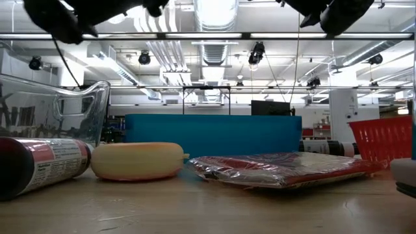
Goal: Pick & Place Food Item
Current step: Put the top left black food coloring bottle into the blue bin
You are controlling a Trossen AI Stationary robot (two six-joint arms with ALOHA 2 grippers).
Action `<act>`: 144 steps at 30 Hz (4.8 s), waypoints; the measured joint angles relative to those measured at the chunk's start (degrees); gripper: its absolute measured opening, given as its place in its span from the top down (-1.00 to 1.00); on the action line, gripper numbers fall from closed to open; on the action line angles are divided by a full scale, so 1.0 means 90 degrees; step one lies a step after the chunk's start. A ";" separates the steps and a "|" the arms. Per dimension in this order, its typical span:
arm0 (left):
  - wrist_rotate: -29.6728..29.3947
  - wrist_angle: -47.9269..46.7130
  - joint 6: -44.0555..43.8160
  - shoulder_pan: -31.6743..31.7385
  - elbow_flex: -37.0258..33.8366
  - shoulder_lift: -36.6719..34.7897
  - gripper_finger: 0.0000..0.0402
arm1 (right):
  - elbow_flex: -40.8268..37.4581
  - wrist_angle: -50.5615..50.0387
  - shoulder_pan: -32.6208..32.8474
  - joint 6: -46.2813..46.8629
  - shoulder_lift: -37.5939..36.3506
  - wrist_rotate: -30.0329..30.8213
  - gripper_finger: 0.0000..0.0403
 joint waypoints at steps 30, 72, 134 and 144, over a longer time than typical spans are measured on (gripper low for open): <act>0.1163 0.1834 0.0487 0.0015 0.1889 0.1954 -0.58 | -0.0012 0.0516 0.0041 0.0077 0.0000 -0.0340 0.40; 0.1485 0.1839 0.0919 0.0083 0.2041 0.2031 0.44 | -0.0017 0.0498 0.0036 0.0165 -0.0005 -0.0619 0.40; -0.0448 -0.7730 0.0033 0.0750 0.1987 -0.0602 0.44 | 0.0103 -0.9045 -0.0018 0.0266 -0.3425 0.2083 -0.27; -0.0284 -0.8506 -0.0384 0.0748 0.1982 0.0010 0.44 | 0.0085 -0.9606 -0.0015 0.0460 -0.3388 0.2572 -0.26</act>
